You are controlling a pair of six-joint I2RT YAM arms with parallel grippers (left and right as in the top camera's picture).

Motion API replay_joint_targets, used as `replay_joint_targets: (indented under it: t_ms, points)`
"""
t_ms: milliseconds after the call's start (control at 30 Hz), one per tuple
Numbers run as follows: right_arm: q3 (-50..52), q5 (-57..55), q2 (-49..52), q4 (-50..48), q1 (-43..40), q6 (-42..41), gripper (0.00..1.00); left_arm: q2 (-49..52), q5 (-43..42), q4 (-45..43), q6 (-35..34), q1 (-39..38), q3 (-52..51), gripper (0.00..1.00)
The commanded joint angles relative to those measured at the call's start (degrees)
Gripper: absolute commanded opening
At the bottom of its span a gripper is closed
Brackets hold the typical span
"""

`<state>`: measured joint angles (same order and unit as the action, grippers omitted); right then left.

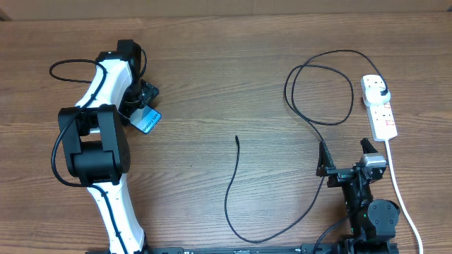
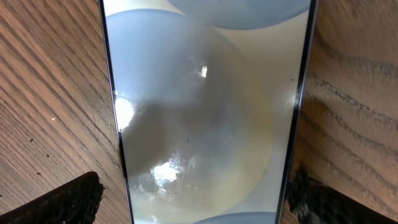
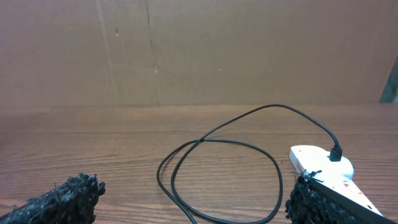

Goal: Plug charger to phone and switch on socket

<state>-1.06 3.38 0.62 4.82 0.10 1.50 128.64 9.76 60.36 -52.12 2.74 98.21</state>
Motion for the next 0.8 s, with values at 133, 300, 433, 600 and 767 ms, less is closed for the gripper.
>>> replay_joint_targets:
  t_ms: [133, 300, 433, 600, 767]
  points:
    - [0.61, -0.74, -0.48, -0.13, 0.26, -0.15, 1.0, 4.22, -3.98, -3.28, 6.84, 0.57, -2.97, 1.0]
    - [0.59, -0.74, -0.48, -0.13, 0.26, -0.15, 1.0, 4.22, -6.58, -4.76, 9.64, 1.01, -2.97, 0.99]
    - [0.59, -0.74, -0.48, -0.15, 0.26, -0.15, 1.0, 4.22, -8.0, -5.35, 10.4, 1.05, -2.97, 0.99]
    - [0.59, -0.74, -0.48, -0.13, 0.26, -0.15, 1.0, 4.22, -8.35, -5.38, 11.02, 0.94, -2.97, 0.99]
    - [0.61, -0.74, -0.48, -0.13, 0.26, -0.15, 1.0, 4.22, -8.33, -5.33, 12.04, 0.94, -2.97, 1.0]
